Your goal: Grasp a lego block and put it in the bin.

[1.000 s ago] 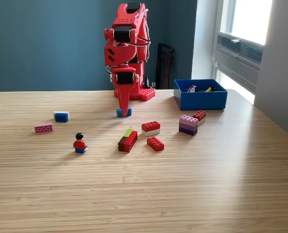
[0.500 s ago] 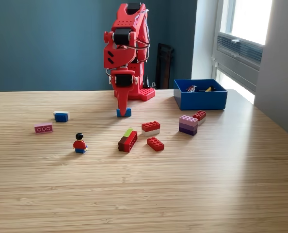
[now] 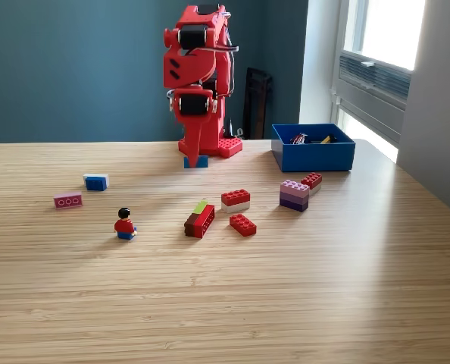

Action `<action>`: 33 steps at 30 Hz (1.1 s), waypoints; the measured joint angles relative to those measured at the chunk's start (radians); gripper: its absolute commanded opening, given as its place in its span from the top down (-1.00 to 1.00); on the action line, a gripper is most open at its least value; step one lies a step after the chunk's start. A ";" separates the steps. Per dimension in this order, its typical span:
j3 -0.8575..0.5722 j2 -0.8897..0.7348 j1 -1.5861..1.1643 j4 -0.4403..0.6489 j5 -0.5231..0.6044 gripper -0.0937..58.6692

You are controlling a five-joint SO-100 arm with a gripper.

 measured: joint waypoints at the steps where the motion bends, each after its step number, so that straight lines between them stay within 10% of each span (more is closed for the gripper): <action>1: -0.043 0.000 -0.020 0.028 0.018 1.00; 11: -0.445 -0.229 -0.291 0.299 0.210 1.00; 33: -0.776 -0.762 -1.104 0.474 0.469 1.00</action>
